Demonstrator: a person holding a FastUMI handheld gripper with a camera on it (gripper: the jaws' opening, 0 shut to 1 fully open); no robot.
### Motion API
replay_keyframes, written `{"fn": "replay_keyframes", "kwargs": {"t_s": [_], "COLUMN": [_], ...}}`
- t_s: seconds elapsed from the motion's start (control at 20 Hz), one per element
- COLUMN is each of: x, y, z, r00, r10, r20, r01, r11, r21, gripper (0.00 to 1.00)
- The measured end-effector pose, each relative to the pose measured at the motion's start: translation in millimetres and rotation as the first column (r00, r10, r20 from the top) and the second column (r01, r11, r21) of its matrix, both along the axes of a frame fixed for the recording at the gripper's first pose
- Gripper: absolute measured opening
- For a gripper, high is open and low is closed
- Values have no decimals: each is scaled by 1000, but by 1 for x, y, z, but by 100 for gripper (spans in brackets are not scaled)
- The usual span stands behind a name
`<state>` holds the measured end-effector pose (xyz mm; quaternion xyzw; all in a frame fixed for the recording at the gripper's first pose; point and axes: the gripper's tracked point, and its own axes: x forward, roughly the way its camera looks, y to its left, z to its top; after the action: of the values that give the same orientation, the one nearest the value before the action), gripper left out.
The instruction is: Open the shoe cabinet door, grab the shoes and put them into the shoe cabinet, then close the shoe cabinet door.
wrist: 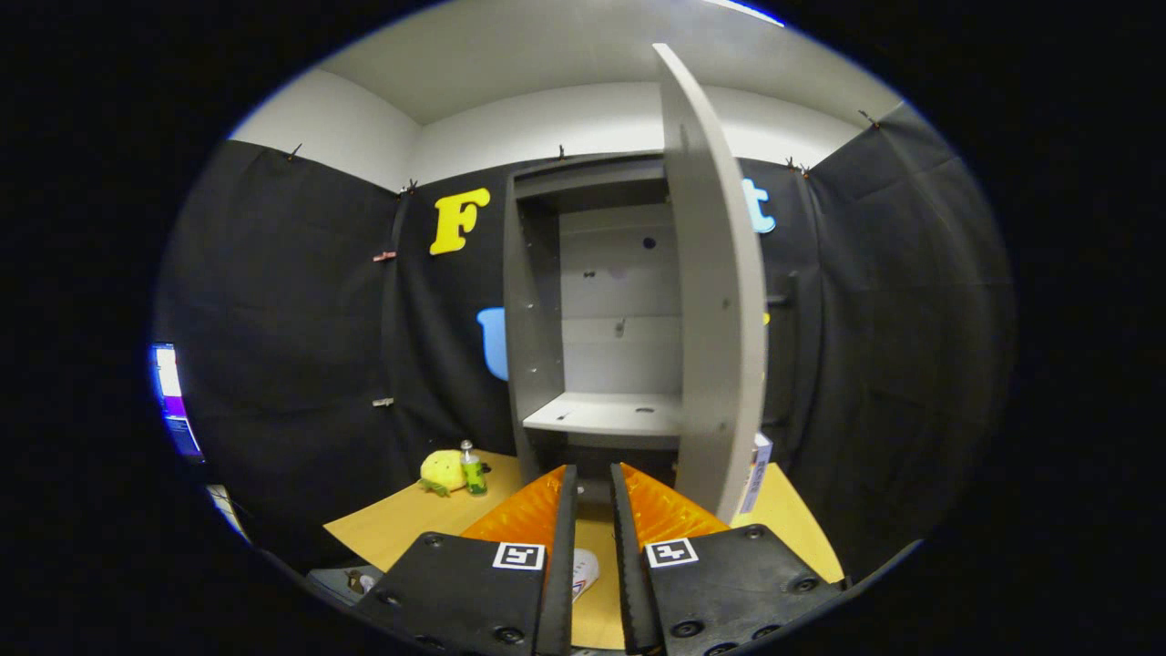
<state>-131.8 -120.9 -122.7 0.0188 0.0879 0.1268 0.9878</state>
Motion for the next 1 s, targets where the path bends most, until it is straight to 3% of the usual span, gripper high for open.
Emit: {"fn": "replay_keyframes", "kwargs": {"t_s": [0.25,0.45,0.75,1.0], "x": [12,29,36,38], "y": [41,62,62,69], "z": [-95,-175,-300,-375], "r00": [988,964,876,796], "r10": [-9,-67,-196,-238], "r20": [-154,-256,-440,-556], "r01": [15,76,200,244], "r11": [999,997,979,968], "r21": [41,23,-39,-66], "gripper": [26,26,26,26]}}
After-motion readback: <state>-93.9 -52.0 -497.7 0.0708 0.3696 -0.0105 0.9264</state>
